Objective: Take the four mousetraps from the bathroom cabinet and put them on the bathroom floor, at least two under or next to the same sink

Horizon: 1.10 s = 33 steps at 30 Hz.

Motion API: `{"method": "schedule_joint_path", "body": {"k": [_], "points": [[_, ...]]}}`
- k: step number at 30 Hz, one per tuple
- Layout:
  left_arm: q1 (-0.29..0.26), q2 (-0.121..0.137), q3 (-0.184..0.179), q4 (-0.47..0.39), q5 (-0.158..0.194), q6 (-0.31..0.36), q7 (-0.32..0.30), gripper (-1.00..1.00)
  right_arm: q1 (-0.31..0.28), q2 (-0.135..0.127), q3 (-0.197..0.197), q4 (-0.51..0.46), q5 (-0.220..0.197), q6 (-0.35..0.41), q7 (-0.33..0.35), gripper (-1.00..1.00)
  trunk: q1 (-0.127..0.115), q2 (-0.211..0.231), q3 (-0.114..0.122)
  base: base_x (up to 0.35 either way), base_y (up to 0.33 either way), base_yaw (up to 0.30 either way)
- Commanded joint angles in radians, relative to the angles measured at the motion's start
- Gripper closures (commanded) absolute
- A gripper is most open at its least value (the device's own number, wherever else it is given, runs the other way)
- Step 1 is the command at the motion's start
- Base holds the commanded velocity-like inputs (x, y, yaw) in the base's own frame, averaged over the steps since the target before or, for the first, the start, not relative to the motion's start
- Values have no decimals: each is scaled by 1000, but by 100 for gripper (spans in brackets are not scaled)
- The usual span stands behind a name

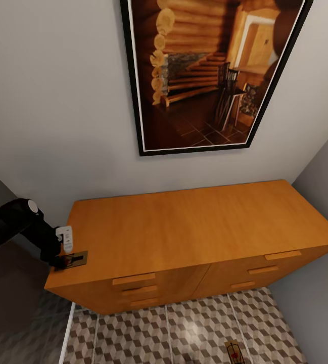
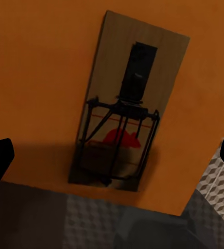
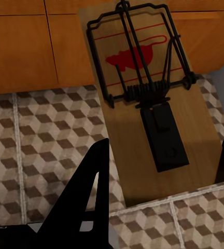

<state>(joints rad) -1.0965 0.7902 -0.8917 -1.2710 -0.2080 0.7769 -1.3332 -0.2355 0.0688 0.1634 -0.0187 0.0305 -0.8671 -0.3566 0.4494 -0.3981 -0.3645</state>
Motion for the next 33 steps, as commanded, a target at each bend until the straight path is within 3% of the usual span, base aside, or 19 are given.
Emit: {"method": "schedule_joint_path", "body": {"k": [1, 10, 19, 33], "points": [[-2, 0, -4, -1, -6, 10, -6, -100, -1, 0, 7, 1, 2, -1, -9, 100, 1, -2, -2, 0, 0, 0], [-2, -11, -13, -1, -7, 10, -5, -100, -1, 0, 7, 1, 2, -1, -9, 100, 1, -2, -2, 0, 0, 0], [-2, -21, -13, -2, -4, 13, 79, -100, -1, 0, 7, 1, 2, -1, -9, 100, 1, -2, -2, 0, 0, 0], [-2, -22, -15, -1, -4, 13, 98, -100, -1, 0, 7, 1, 2, -1, -9, 100, 1, -2, -2, 0, 0, 0]]}}
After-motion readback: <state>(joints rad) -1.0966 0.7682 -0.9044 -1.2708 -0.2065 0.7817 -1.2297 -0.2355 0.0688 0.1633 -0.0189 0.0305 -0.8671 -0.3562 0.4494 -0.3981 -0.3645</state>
